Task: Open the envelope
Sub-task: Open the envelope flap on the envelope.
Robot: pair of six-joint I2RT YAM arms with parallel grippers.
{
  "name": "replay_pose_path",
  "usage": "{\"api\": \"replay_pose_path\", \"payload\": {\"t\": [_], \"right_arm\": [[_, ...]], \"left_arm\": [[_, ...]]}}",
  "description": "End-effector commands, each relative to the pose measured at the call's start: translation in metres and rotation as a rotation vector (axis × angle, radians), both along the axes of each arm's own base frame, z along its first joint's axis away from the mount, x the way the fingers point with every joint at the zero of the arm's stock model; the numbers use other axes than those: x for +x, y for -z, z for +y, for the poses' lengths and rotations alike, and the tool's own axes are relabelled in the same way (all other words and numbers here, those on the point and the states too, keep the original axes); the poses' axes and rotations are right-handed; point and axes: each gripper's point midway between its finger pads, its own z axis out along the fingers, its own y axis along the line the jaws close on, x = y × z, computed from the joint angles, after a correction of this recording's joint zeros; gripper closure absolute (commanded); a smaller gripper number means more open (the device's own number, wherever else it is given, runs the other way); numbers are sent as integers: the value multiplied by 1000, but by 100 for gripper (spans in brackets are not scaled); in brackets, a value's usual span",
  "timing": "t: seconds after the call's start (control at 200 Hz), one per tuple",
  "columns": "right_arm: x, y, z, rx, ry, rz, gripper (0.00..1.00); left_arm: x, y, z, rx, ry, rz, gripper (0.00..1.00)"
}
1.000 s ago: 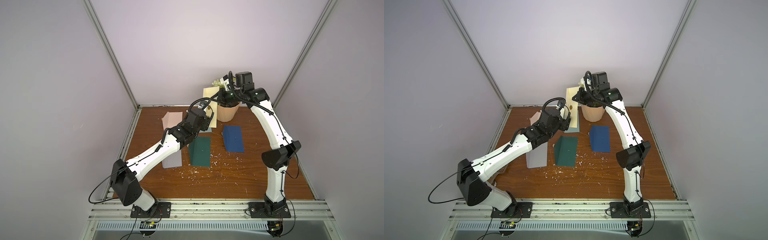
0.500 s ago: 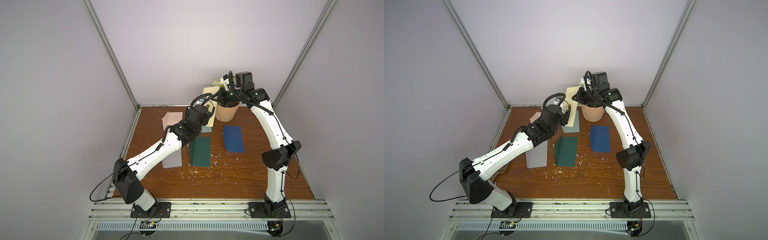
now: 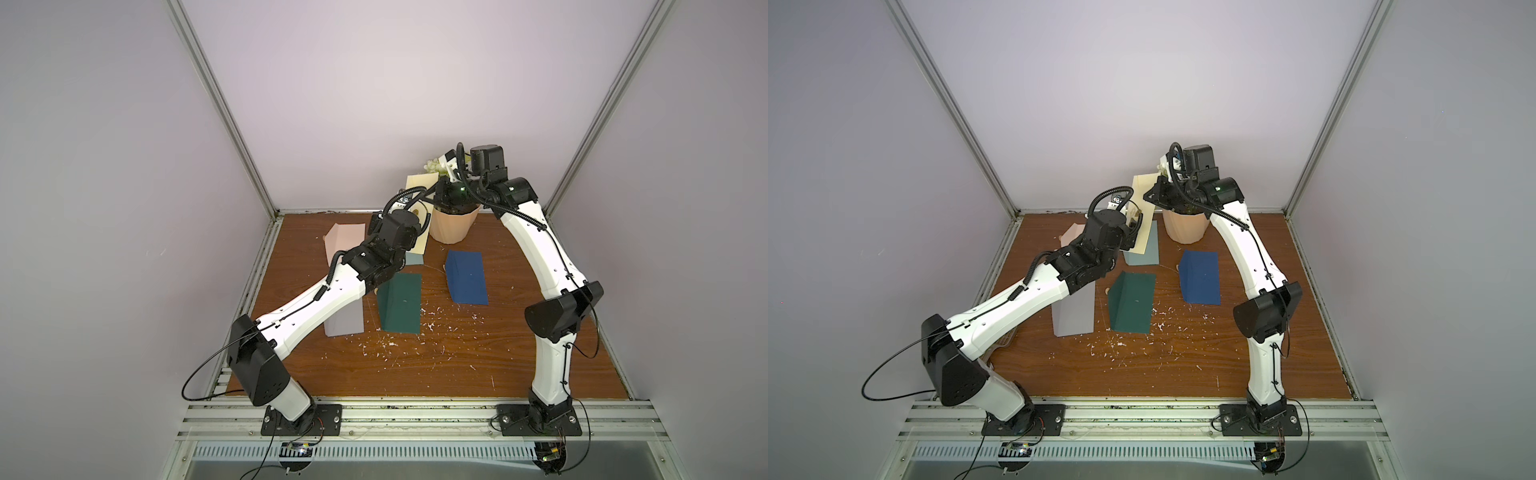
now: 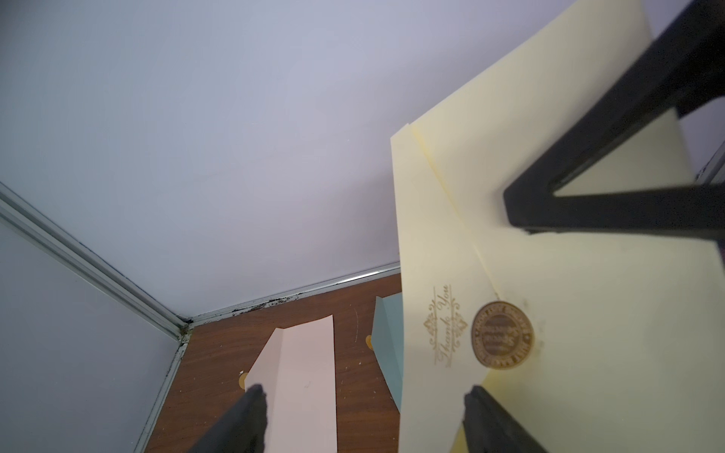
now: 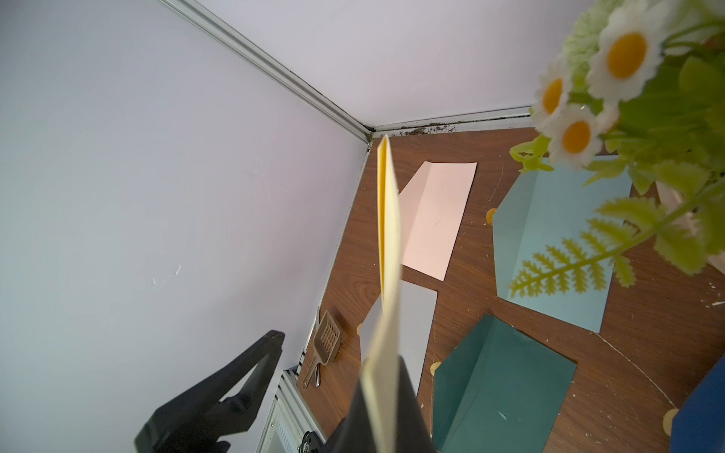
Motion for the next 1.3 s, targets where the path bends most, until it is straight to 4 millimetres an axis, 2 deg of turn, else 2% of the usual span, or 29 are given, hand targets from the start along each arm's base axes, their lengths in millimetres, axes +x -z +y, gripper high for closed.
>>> {"api": "replay_pose_path", "payload": {"t": [0.0, 0.25, 0.395, 0.405, 0.425, 0.475, 0.706, 0.871, 1.021, 1.141, 1.296], "right_arm": [[-35, -39, 0, 38, -78, -61, 100], [-41, -40, -1, 37, -91, -62, 100], [-49, -48, 1, 69, -133, -73, 100], [-50, -48, 2, 73, -139, -71, 100], [-51, -49, 3, 80, -147, -70, 100], [-56, -52, 5, 102, -172, -70, 100], [-82, -74, 17, 277, -319, -77, 100], [-102, -85, 24, 403, -439, -43, 100], [-115, -93, 26, 497, -520, -26, 100], [-122, -97, 25, 555, -560, -8, 100], [-130, -105, 23, 646, -605, 7, 100]], "left_arm": [[5, -11, 23, -18, -96, -27, 20], [6, -4, 34, -21, -129, -5, 19], [6, -2, 55, -64, -175, 3, 18], [6, -4, 57, -70, -177, 0, 18], [5, 9, 60, -54, -181, 22, 18], [3, 11, 67, -60, -193, 23, 17], [1, 13, 85, -61, -235, 25, 15], [2, 11, 88, -78, -232, 12, 15], [-1, 3, 90, -121, -227, -30, 15], [-14, -17, 76, -227, -65, -126, 14], [-33, -39, 85, -395, 53, -230, 13]]}}
